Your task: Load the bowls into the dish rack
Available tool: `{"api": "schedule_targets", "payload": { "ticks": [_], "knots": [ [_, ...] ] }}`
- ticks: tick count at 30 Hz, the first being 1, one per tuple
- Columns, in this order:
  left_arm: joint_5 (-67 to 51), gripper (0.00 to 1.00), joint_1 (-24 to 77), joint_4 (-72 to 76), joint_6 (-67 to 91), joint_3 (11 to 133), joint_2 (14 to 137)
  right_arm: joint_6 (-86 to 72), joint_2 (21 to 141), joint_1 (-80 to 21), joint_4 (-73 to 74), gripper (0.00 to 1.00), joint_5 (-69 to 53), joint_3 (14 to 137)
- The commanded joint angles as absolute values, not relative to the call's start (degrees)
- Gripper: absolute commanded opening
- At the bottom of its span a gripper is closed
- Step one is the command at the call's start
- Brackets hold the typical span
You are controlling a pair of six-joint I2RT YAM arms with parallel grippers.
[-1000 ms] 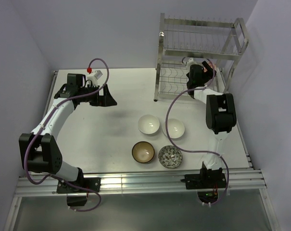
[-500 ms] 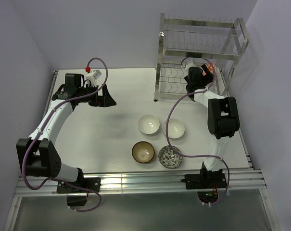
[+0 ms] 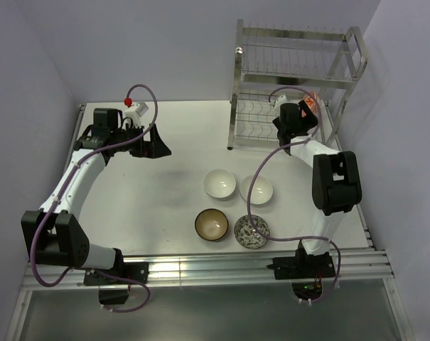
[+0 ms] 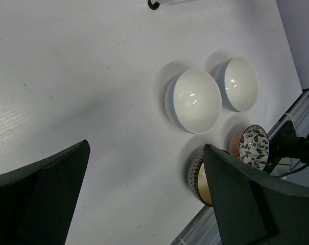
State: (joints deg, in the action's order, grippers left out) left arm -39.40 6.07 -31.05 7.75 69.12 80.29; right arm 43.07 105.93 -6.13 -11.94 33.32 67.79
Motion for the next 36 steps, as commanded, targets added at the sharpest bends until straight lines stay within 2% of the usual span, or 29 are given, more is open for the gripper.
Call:
{"api": "schedule_targets", "payload": {
  "ticks": [1,12,21,28,36],
  "knots": [
    [-40.9,0.99,5.9,-30.4,7.7,70.5,78.2,41.9,101.6,-6.6,-12.7,0.97,33.0,66.5],
    [-39.2,1.00,6.3,-31.8,6.0,71.0,76.7,39.0,94.1,-7.4,-8.5,0.97,30.2,61.3],
    [-31.6,1.00,10.7,-34.5,0.6,68.6,76.0,33.5,84.4,-9.8,1.7,0.97,25.8,56.0],
    [-31.2,0.99,17.8,-40.8,-9.9,65.3,76.6,29.1,73.7,-12.6,11.3,0.97,17.9,49.3],
    [-25.5,0.87,33.0,-40.4,-8.3,60.1,77.9,20.1,59.1,-13.8,24.8,0.95,6.7,49.4]
  ]
}}
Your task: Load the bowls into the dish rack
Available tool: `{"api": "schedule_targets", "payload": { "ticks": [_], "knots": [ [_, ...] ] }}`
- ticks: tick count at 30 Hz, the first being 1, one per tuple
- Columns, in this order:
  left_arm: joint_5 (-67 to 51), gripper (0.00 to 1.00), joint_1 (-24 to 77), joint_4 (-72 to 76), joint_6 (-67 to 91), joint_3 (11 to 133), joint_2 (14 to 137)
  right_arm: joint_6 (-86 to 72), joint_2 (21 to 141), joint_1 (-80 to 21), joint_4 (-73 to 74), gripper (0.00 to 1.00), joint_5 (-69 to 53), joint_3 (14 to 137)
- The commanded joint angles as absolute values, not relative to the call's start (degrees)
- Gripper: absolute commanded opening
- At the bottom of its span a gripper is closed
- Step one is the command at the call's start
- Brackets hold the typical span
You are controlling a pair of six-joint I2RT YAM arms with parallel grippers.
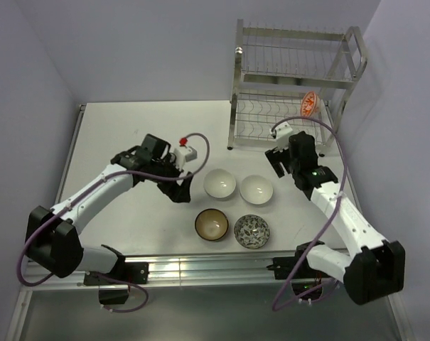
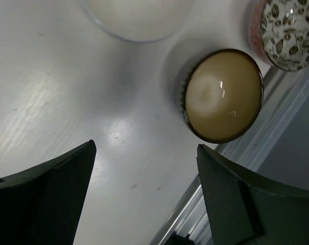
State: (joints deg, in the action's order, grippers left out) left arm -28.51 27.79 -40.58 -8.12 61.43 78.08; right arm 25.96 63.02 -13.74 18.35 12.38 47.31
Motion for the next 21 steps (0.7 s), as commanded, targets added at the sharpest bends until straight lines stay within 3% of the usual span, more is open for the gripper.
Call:
{"api": "schedule_targets", "payload": {
  "ticks": [1,13,21],
  "knots": [
    [-24.4,0.84,35.7,-39.7,-7.6,59.9,78.6,19.3,58.1,-13.8,25.4,0.95,5.8,49.6],
    [-11.1,0.70,47.9,-34.9,-0.5,61.1,88.3,11.0,54.7,-13.4,33.5,0.93,0.3,53.5],
    [-10.3,0.60,48.9,-33.8,2.8,62.6,93.7,6.5,53.7,-13.2,34.3,0.92,-2.1,53.2]
  ]
}}
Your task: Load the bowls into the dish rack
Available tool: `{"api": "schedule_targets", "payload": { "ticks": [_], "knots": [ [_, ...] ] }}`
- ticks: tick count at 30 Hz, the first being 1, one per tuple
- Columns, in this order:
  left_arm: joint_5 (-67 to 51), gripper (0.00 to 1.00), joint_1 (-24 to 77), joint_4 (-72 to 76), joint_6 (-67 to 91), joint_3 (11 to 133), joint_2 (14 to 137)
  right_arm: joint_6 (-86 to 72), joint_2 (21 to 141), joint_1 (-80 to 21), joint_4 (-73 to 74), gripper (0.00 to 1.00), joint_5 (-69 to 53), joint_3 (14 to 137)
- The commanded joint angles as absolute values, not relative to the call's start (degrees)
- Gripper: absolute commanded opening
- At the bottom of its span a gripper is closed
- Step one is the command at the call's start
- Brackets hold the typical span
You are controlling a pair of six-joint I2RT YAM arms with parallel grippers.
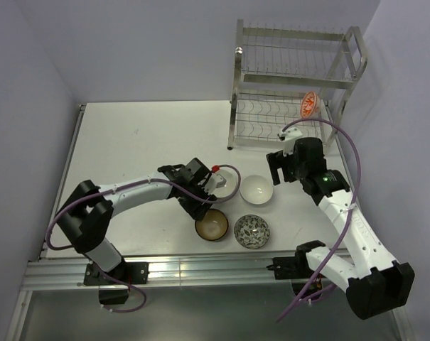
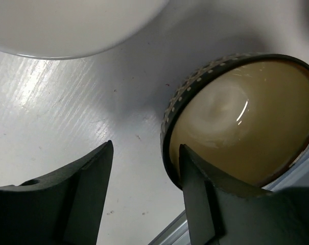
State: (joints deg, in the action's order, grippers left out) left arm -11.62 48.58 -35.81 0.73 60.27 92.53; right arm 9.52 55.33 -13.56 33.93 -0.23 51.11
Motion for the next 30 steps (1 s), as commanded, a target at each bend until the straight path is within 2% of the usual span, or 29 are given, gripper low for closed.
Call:
{"api": "schedule_targets", "payload": {
  "ticks": [1,6,15,16,18,19,21,30],
  "knots": [
    [-11.0,0.59,48.9,-33.7,3.1,62.8,94.1,6.3,53.6,-13.1,34.3,0.92,-2.3,53.1],
    [-13.0,0.56,49.0,-33.4,3.8,63.5,96.1,4.4,52.5,-12.6,33.1,0.91,-2.8,51.8],
    [-18.9,0.40,49.0,-32.0,6.9,62.9,97.2,2.6,52.5,-12.5,32.2,0.90,-4.5,52.4],
    [-19.3,0.30,49.0,-32.3,7.1,63.1,97.5,2.4,52.1,-12.5,32.1,0.89,-5.0,52.6],
    [-20.6,0.20,49.0,-32.7,7.5,63.7,98.1,1.5,51.1,-12.5,31.0,0.88,-6.0,52.2],
    [-21.1,0.09,49.0,-33.0,7.6,63.8,98.3,1.3,49.8,-12.4,30.2,0.88,-7.6,51.9],
    [-21.1,0.01,49.0,-33.5,7.8,64.0,97.9,1.0,49.0,-12.5,29.1,0.88,-9.1,51.5],
    [-20.7,0.00,44.7,-38.6,9.9,68.1,86.8,-2.1,50.6,-12.5,29.1,0.85,-16.9,55.2]
  ]
}}
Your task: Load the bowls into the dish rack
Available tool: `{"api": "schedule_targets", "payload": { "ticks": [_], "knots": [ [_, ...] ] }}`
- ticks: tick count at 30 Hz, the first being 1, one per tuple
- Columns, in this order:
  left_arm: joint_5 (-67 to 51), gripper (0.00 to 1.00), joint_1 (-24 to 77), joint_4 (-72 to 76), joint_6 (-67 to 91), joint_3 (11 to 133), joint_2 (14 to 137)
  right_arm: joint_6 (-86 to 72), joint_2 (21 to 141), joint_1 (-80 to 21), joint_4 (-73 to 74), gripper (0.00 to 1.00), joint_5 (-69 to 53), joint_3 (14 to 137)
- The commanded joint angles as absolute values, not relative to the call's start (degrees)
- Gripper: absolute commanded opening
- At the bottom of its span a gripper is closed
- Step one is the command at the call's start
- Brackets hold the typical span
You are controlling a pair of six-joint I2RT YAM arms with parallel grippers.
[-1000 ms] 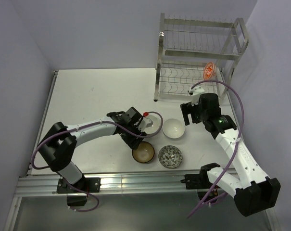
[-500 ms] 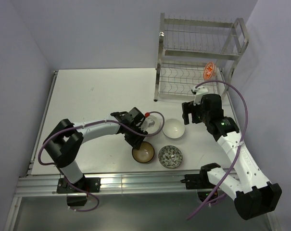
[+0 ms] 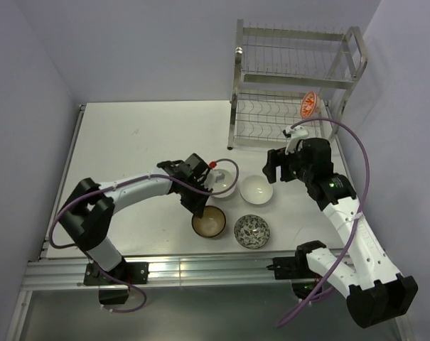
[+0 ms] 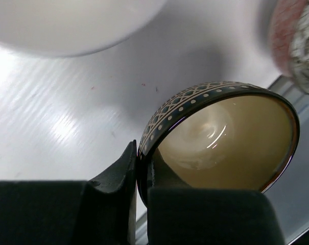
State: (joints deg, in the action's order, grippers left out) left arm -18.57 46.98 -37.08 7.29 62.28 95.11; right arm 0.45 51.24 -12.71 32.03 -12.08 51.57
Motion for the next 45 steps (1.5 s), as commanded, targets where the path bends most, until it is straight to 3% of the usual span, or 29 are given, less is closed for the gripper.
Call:
{"api": "schedule_targets", "payload": {
  "ticks": [1,7,11,23,45],
  "knots": [
    [-20.0,0.00,42.9,-39.0,10.7,69.2,86.1,-3.0,50.7,-12.5,28.8,0.85,-17.6,55.5],
    [-14.1,0.00,38.8,-40.9,19.1,76.1,87.1,-9.7,53.2,-13.7,22.3,0.79,-22.9,57.7],
    [-10.6,0.01,38.8,-40.8,22.8,79.5,88.2,-9.7,59.6,-20.8,26.2,0.76,-18.5,65.5],
    [-11.4,0.00,38.3,-39.6,24.7,81.4,89.6,-11.6,66.3,-36.7,22.5,0.71,-6.2,64.2],
    [-14.5,0.00,38.0,-37.2,24.3,77.8,86.0,-4.7,74.6,-43.8,21.4,0.53,4.5,61.9]
  ]
}}
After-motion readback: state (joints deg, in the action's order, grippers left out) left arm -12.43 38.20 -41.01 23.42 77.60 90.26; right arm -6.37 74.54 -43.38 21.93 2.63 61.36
